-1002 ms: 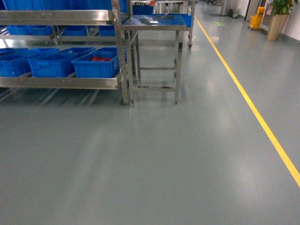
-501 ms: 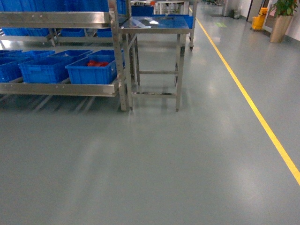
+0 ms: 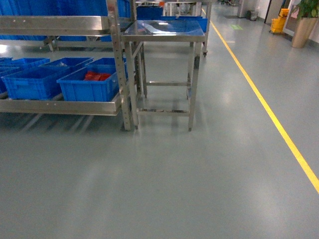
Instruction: Pick blue part to blue bin on bottom shelf
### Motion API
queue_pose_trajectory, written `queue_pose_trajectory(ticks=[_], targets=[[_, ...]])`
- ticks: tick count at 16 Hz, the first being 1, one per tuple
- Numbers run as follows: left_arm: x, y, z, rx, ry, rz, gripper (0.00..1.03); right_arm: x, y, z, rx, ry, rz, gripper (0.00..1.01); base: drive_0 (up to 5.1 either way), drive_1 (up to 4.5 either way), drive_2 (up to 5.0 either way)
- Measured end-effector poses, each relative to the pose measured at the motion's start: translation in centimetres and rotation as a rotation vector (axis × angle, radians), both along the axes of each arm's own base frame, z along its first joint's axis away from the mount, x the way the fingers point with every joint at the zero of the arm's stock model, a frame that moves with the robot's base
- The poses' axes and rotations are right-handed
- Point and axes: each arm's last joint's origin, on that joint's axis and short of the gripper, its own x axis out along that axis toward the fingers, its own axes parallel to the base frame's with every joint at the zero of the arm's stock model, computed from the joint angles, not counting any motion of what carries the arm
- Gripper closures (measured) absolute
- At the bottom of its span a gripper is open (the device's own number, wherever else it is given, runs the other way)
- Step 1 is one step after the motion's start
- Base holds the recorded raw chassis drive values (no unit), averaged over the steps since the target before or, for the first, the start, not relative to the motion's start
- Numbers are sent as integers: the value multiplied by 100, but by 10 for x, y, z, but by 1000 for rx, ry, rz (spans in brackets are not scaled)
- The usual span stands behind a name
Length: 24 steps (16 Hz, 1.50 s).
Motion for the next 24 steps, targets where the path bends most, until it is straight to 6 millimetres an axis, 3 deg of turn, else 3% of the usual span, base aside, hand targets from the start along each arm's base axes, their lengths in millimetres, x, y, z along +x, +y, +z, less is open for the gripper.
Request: queue_pose_trajectory(ticks=[24], targets=[[0,0,0,-1,-1,1,60,0,0,0,0,-2,0,3,-4,418,-425]])
